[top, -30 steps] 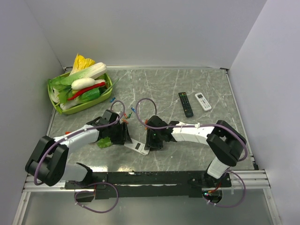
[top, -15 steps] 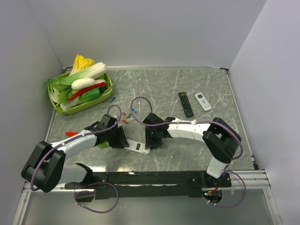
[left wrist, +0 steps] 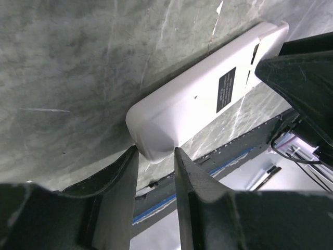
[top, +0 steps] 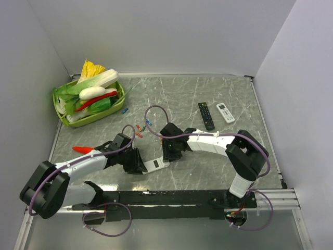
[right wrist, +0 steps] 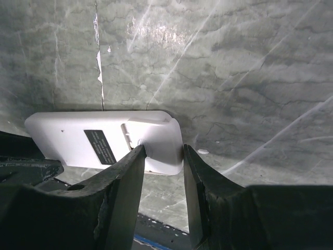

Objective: Load the batteries into the remote control
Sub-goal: Load the battery cover into the remote control, then move the remote control to the center of the board.

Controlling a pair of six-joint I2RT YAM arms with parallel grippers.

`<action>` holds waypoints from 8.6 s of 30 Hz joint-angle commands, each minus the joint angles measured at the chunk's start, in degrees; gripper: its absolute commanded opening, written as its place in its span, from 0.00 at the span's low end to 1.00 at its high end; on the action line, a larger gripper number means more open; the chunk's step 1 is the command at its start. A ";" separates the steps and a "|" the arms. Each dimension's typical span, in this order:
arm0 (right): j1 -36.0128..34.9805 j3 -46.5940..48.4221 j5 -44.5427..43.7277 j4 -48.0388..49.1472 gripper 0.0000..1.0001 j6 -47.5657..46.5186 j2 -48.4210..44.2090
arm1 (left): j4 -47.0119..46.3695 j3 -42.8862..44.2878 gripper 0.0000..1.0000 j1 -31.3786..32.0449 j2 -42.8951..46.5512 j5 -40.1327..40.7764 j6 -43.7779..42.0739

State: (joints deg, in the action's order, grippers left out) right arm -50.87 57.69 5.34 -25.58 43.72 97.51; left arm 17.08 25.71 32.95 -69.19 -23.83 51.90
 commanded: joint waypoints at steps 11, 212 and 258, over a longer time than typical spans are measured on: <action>-1.07 -3.64 4.14 2.73 0.43 -7.60 -0.75 | -8.47 3.38 0.38 0.62 -1.04 -4.64 1.98; -16.46 10.69 -12.55 -9.13 0.67 -53.03 8.22 | 11.13 8.04 0.93 -8.60 29.46 30.16 1.98; -0.11 15.44 0.98 -8.35 0.85 -71.06 -0.66 | 7.62 8.83 0.95 -9.22 25.16 27.27 -2.94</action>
State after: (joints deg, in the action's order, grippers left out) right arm -54.08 75.94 3.53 -38.65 -29.89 101.27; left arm 23.49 33.67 23.51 -43.53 5.56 52.10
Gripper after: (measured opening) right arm 0.852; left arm 0.952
